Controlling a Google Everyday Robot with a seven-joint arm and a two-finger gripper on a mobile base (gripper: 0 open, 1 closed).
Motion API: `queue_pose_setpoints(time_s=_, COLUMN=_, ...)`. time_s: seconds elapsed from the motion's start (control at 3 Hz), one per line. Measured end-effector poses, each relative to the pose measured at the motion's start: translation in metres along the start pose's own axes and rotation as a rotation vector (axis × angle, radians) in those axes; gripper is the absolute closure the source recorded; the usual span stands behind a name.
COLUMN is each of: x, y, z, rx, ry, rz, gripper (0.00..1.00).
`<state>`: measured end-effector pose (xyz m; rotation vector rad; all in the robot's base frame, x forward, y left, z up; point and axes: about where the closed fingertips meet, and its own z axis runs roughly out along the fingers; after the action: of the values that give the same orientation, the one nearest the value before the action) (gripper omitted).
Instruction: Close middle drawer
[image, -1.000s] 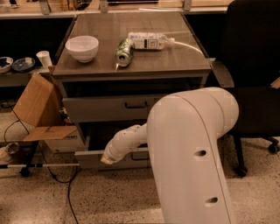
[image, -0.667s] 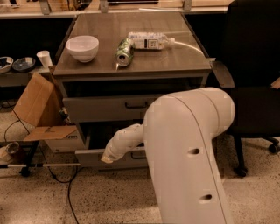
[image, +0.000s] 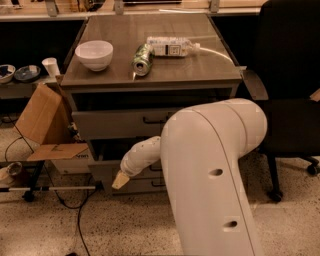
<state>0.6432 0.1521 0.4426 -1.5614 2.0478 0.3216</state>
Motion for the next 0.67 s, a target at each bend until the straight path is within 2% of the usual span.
queue_pose_setpoints(time_s=0.33, x=-0.014, y=-0.008, z=0.002, rx=0.005, ry=-0.015, rz=-0.013, gripper=0.00)
queue_pose_setpoints(time_s=0.67, x=-0.016, y=0.007, z=0.008, rx=-0.051, ry=-0.032, rz=-0.048, gripper=0.00)
